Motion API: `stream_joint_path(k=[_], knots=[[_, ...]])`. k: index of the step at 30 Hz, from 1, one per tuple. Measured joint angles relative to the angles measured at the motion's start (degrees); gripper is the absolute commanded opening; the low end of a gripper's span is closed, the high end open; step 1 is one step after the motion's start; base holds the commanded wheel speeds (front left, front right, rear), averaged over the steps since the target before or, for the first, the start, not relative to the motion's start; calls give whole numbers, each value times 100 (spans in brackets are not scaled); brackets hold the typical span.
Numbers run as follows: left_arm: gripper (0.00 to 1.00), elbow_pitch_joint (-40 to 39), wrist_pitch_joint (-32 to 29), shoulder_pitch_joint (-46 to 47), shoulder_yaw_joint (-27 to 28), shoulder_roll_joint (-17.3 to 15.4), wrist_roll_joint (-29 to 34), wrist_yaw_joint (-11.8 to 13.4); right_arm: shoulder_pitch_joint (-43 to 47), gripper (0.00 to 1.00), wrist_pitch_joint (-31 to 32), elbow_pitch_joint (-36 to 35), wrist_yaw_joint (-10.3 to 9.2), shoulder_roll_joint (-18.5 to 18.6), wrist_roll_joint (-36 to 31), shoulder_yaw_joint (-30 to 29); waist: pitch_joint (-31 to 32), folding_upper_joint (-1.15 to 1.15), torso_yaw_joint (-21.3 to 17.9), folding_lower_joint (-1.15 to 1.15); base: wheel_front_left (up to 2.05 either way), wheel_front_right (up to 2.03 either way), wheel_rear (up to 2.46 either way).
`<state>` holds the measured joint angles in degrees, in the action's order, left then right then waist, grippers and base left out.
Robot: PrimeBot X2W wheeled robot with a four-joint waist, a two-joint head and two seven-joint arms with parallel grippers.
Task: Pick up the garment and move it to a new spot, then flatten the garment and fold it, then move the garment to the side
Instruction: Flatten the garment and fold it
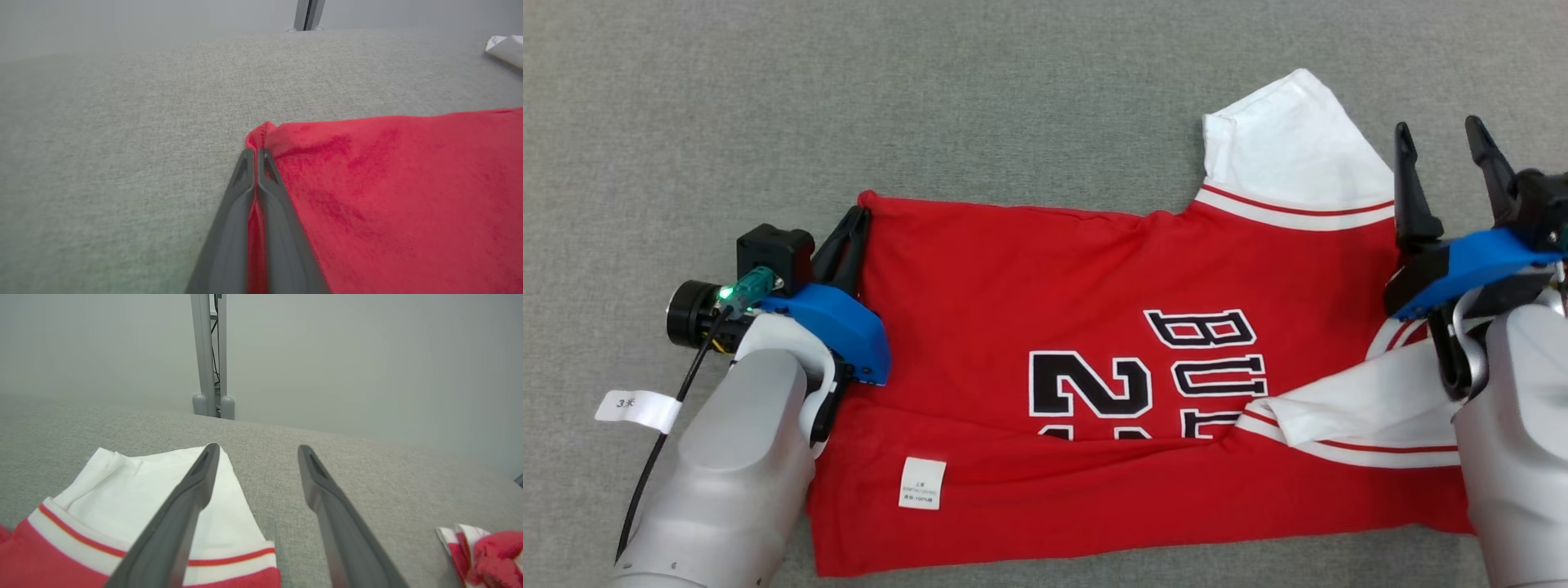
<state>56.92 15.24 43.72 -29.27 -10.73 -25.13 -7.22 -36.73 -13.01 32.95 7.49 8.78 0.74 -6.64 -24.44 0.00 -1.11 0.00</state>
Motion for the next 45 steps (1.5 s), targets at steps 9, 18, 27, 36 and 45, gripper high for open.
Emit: stream_joint_path(k=[9, 18, 27, 36, 45], knots=[[0, -775, -12, -182, 308, 103, 189, 365, -1084, 100, 1021, 1111, 0, 409, -377, -120, -77, 0, 526, 1, 0, 0, 0], [0, -1337, -12, -399, 488, 427, 375, 178, -1736, 100, 1714, 1975, 0, 646, -638, -318, -330, 0, 1089, 1, 0, 0, 0], [0, -1447, -12, -436, 726, 539, 544, 103, -2013, 0, 1390, 2164, 2, 701, -868, -431, -462, 0, 1202, 1, 0, 0, 0], [0, -2076, -12, -644, 1340, 541, 864, 137, -2052, 0, -138, 1691, 2, 431, -972, -898, -318, 0, 1012, 1, 0, 0, 0], [0, -2262, -12, -1193, 1741, 582, 1139, 107, -692, 0, -198, 57, 1, 102, -46, -716, 125, 0, 778, 0, 0, 0, 0]])
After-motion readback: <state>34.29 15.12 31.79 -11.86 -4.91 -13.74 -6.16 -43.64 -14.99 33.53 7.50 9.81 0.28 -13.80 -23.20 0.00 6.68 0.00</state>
